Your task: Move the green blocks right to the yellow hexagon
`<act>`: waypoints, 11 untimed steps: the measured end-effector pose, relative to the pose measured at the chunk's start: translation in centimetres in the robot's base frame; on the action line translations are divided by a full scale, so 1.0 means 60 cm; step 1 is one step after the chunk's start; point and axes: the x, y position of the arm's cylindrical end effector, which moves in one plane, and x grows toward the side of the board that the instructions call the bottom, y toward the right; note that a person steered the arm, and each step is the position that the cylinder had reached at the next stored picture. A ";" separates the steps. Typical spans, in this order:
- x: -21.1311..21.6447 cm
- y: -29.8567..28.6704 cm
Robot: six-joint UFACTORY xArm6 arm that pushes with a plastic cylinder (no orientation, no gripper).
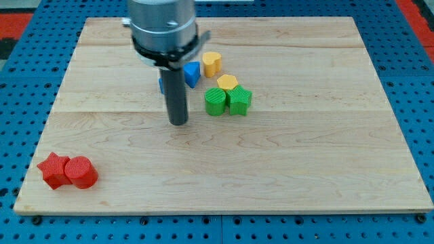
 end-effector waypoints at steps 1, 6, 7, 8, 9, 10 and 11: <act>-0.052 -0.002; 0.034 0.226; -0.003 0.269; -0.025 0.283; -0.030 0.286; -0.038 0.286; -0.039 0.286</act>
